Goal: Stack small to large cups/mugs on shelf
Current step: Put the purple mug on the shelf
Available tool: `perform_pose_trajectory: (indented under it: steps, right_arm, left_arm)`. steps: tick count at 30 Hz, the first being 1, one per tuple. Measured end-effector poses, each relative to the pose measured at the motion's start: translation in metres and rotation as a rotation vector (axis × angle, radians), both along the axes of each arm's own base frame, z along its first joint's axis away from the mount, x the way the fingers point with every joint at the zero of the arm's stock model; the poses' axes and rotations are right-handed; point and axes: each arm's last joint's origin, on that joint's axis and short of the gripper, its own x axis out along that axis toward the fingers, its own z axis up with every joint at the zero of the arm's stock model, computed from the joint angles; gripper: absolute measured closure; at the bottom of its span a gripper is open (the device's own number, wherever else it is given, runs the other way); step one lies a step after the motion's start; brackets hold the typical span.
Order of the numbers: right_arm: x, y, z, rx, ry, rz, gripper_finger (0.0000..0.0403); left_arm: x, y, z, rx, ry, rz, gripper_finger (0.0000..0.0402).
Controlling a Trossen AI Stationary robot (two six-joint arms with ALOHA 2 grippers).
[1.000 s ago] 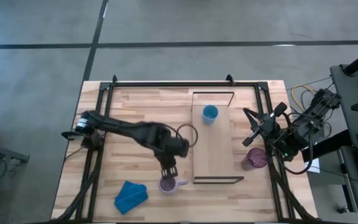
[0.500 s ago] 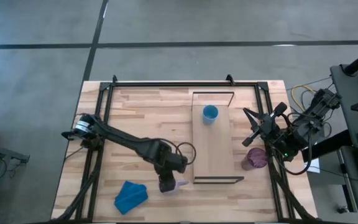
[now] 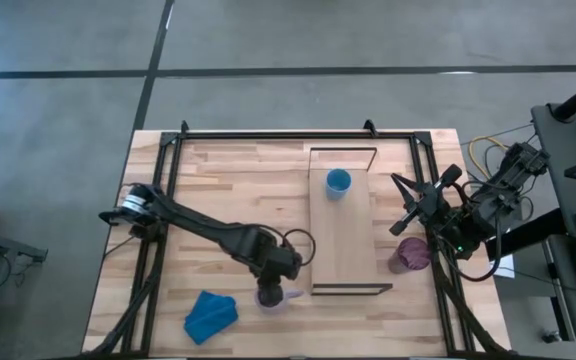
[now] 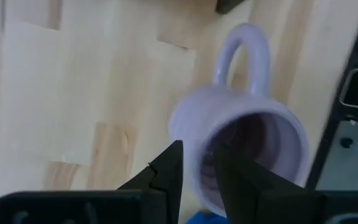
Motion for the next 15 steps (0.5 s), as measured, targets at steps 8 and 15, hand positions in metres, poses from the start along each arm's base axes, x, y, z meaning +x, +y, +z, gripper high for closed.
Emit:
perform_pose_trajectory:
  steps: [8, 15]
  right_arm:
    - [0.0, 0.0, 0.0, 0.006, -0.006, 0.0, 0.0394]
    - [0.0, 0.0, 0.0, 0.005, -0.005, 0.0, 0.0394]
  left_arm:
    - [0.0017, 0.0024, -0.0023, 0.037, -0.005, 0.016, 0.0327]
    - [0.0013, 0.0038, -0.0059, 0.06, -0.002, 0.023, 0.0327]
